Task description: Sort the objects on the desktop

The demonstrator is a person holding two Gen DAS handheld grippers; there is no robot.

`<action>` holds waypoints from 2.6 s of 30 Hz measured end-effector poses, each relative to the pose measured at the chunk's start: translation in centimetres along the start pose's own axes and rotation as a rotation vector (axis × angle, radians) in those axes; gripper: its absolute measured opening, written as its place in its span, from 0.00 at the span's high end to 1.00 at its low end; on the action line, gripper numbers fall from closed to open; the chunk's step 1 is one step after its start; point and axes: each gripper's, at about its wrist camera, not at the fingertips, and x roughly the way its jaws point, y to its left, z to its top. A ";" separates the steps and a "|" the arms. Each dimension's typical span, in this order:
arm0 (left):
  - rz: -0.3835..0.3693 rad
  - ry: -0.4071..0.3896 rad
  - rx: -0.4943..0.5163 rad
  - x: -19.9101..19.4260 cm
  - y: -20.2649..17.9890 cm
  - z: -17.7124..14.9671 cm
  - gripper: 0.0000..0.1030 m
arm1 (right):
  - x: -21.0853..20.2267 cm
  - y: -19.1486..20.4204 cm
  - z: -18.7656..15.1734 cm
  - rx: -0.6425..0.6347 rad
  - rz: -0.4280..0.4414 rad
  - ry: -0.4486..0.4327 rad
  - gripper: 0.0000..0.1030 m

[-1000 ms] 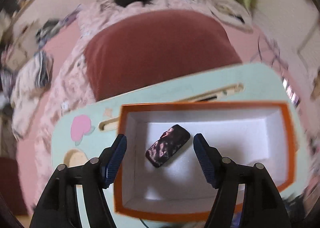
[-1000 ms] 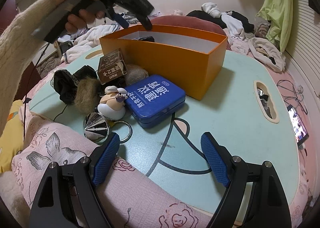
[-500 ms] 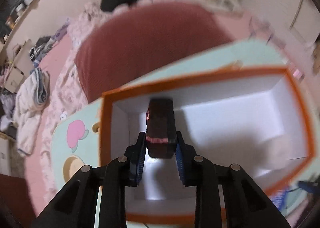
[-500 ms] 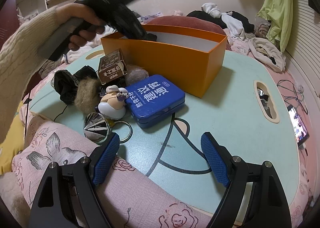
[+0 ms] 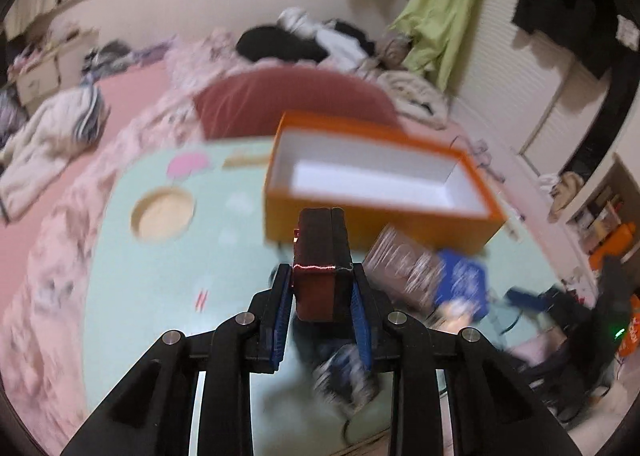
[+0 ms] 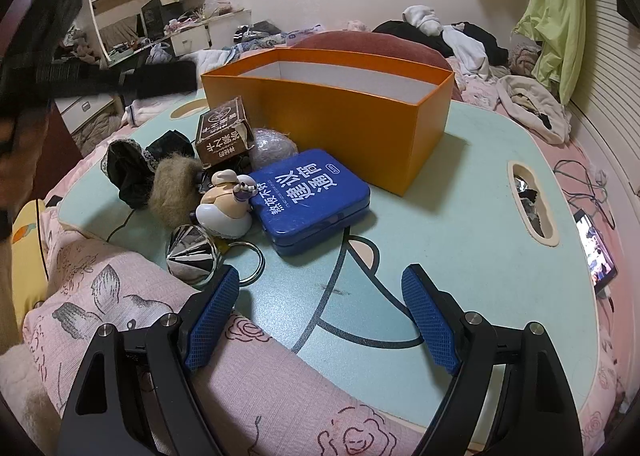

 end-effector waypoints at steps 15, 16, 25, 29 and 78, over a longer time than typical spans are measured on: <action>-0.020 -0.133 -0.052 -0.7 -0.2 -1.4 0.14 | -0.2 0.0 0.1 0.000 -0.001 0.000 0.19; -0.016 -0.145 -0.051 -1.3 0.0 -1.7 0.11 | -0.2 0.0 0.1 0.000 -0.001 0.000 0.19; 0.082 -0.057 0.215 -1.2 -1.0 -9.3 0.09 | -0.1 -0.2 0.2 -0.001 -0.002 0.001 0.19; 0.125 -0.082 0.248 0.5 -1.7 -9.7 0.00 | -0.2 -0.4 0.4 -0.002 -0.005 0.002 0.19; 0.116 -0.117 0.116 2.5 -3.2 -8.6 0.00 | 8.9 1.7 17.0 0.133 0.028 0.117 0.18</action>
